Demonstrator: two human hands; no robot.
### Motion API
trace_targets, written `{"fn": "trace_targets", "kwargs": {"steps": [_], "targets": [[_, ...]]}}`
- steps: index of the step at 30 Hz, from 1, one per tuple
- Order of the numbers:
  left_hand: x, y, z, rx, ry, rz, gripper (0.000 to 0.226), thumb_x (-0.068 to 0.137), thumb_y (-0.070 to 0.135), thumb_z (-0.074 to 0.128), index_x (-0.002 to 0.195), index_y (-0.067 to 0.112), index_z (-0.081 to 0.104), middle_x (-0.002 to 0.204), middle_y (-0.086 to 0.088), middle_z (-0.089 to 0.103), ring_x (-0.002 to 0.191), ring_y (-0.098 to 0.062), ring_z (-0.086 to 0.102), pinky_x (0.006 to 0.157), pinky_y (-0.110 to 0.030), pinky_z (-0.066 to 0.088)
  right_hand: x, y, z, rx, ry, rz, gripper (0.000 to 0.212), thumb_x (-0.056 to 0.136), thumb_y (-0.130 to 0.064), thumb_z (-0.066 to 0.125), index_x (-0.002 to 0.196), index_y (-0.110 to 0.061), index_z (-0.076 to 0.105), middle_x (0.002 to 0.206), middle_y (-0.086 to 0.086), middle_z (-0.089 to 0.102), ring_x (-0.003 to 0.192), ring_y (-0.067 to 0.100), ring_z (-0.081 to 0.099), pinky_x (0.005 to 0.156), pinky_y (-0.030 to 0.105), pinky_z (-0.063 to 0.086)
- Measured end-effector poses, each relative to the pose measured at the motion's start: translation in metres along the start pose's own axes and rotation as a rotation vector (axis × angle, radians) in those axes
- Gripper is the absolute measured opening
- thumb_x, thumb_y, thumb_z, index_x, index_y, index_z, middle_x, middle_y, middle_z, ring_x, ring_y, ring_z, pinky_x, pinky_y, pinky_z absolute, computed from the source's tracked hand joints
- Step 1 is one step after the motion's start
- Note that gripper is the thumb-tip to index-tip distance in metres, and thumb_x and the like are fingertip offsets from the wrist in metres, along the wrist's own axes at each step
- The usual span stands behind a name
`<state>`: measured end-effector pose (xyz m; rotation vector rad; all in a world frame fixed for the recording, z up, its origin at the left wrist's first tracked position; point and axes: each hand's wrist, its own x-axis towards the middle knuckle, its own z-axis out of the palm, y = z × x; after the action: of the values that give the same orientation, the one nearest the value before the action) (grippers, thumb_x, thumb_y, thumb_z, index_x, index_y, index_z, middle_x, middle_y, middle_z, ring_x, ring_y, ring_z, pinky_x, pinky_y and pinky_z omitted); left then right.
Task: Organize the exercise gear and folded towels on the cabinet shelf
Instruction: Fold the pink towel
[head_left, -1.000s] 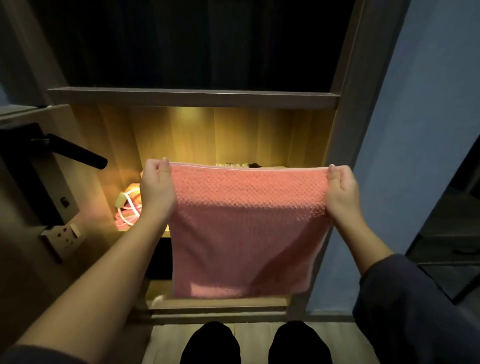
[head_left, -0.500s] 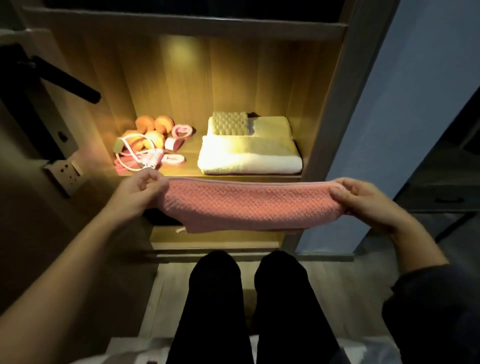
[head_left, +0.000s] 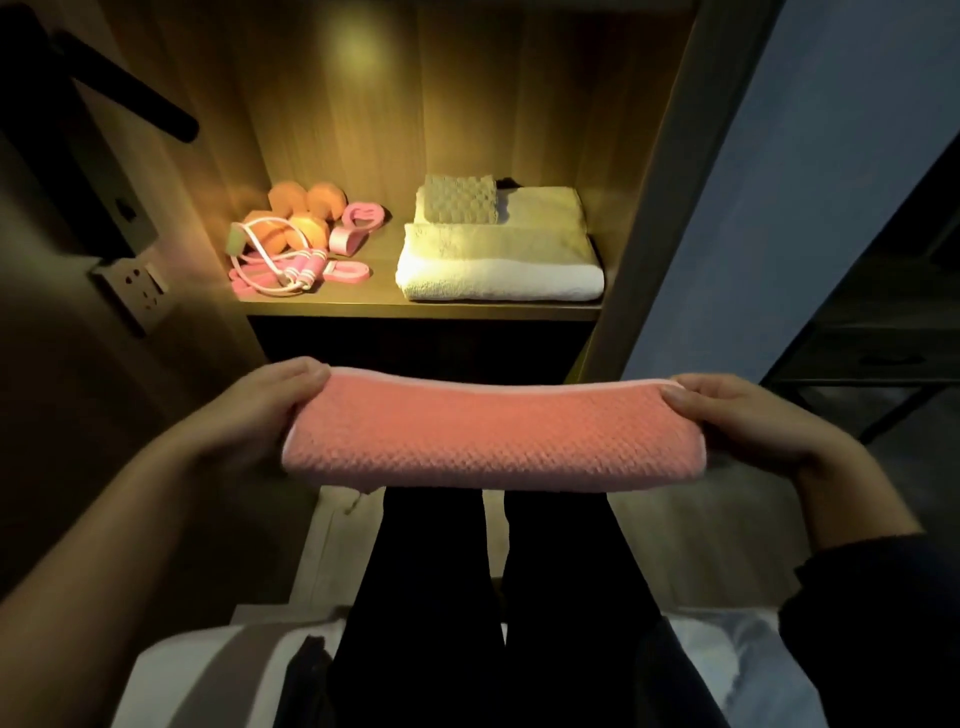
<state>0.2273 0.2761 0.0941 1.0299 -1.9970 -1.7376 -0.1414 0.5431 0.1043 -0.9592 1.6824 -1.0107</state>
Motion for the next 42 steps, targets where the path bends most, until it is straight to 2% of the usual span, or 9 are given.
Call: {"fn": "trace_targets", "kwargs": {"steps": [3, 6, 8, 12, 18, 27, 34, 39, 42], "targets": [[-0.025, -0.025, 0.002, -0.016, -0.173, -0.030, 0.074, 0.065, 0.066, 0.073, 0.102, 0.002, 0.063, 0.094, -0.011, 0.067, 0.081, -0.021, 0.066, 0.064, -0.027, 0.052, -0.015, 0.027, 0.011, 0.069, -0.100, 0.056, 0.040, 0.088, -0.030, 0.053, 0.112, -0.002, 0.067, 0.093, 0.020, 0.060, 0.082, 0.027, 0.056, 0.069, 0.032, 0.042], [-0.033, -0.049, 0.011, -0.071, -0.199, -0.090, 0.048, 0.083, 0.046, 0.069, 0.098, 0.001, 0.064, 0.093, -0.012, 0.067, 0.079, -0.020, 0.064, 0.066, -0.029, 0.051, -0.020, 0.045, 0.022, 0.139, -0.165, 0.089, 0.040, 0.087, -0.028, 0.054, 0.112, 0.002, 0.065, 0.084, 0.014, 0.058, 0.072, 0.020, 0.054, 0.059, 0.024, 0.042], [-0.031, -0.068, 0.020, -0.039, -0.101, -0.162, 0.030, 0.092, 0.031, 0.055, 0.094, 0.003, 0.062, 0.093, -0.015, 0.063, 0.078, -0.023, 0.062, 0.067, -0.034, 0.046, -0.014, 0.055, 0.028, 0.142, -0.145, 0.126, 0.040, 0.086, -0.024, 0.055, 0.111, 0.007, 0.059, 0.089, 0.016, 0.060, 0.078, 0.023, 0.058, 0.064, 0.028, 0.048], [-0.016, -0.101, 0.046, 0.075, 0.176, -0.201, 0.028, 0.100, 0.033, 0.046, 0.097, 0.010, 0.062, 0.096, -0.012, 0.065, 0.081, -0.025, 0.062, 0.064, -0.032, 0.048, 0.011, 0.073, 0.045, 0.114, 0.050, 0.131, 0.012, 0.092, -0.014, 0.058, 0.096, -0.002, 0.059, 0.085, 0.011, 0.061, 0.073, 0.017, 0.061, 0.063, 0.025, 0.052], [0.030, -0.132, 0.081, -0.072, 0.535, -0.225, 0.024, 0.101, 0.040, 0.044, 0.100, 0.020, 0.057, 0.101, -0.004, 0.061, 0.085, -0.017, 0.058, 0.064, -0.030, 0.044, 0.066, 0.092, 0.072, -0.028, 0.448, 0.139, 0.020, 0.101, -0.036, 0.045, 0.106, -0.023, 0.059, 0.101, -0.004, 0.061, 0.091, 0.014, 0.058, 0.070, 0.031, 0.045], [0.071, -0.162, 0.087, -0.048, 0.494, -0.505, 0.026, 0.101, 0.042, 0.042, 0.108, 0.020, 0.054, 0.101, -0.008, 0.060, 0.090, -0.026, 0.061, 0.075, -0.041, 0.050, 0.109, 0.116, 0.085, -0.308, 0.586, 0.226, 0.021, 0.101, -0.032, 0.044, 0.110, -0.017, 0.055, 0.101, 0.002, 0.061, 0.095, 0.022, 0.057, 0.079, 0.038, 0.047], [0.075, -0.165, 0.091, 0.047, 0.631, -0.360, 0.023, 0.103, 0.038, 0.038, 0.108, 0.019, 0.049, 0.095, 0.001, 0.055, 0.088, -0.018, 0.057, 0.071, -0.035, 0.045, 0.114, 0.120, 0.093, -0.325, 0.658, 0.236, 0.018, 0.104, -0.034, 0.036, 0.111, -0.021, 0.046, 0.098, 0.004, 0.059, 0.094, 0.026, 0.058, 0.085, 0.049, 0.051], [0.078, -0.160, 0.093, 0.111, 0.762, -0.108, 0.017, 0.104, 0.038, 0.037, 0.103, 0.023, 0.046, 0.089, 0.008, 0.054, 0.079, -0.007, 0.054, 0.059, -0.027, 0.040, 0.114, 0.124, 0.096, -0.325, 0.741, 0.180, 0.015, 0.104, -0.034, 0.033, 0.105, -0.022, 0.042, 0.082, -0.005, 0.054, 0.078, 0.018, 0.055, 0.063, 0.035, 0.042], [0.083, -0.162, 0.093, 0.126, 0.728, -0.202, 0.020, 0.103, 0.037, 0.038, 0.103, 0.020, 0.048, 0.093, 0.001, 0.056, 0.079, -0.011, 0.055, 0.059, -0.027, 0.040, 0.113, 0.125, 0.096, -0.337, 0.740, 0.195, 0.015, 0.104, -0.035, 0.035, 0.103, -0.023, 0.042, 0.080, -0.006, 0.054, 0.075, 0.016, 0.053, 0.062, 0.033, 0.039]]}}
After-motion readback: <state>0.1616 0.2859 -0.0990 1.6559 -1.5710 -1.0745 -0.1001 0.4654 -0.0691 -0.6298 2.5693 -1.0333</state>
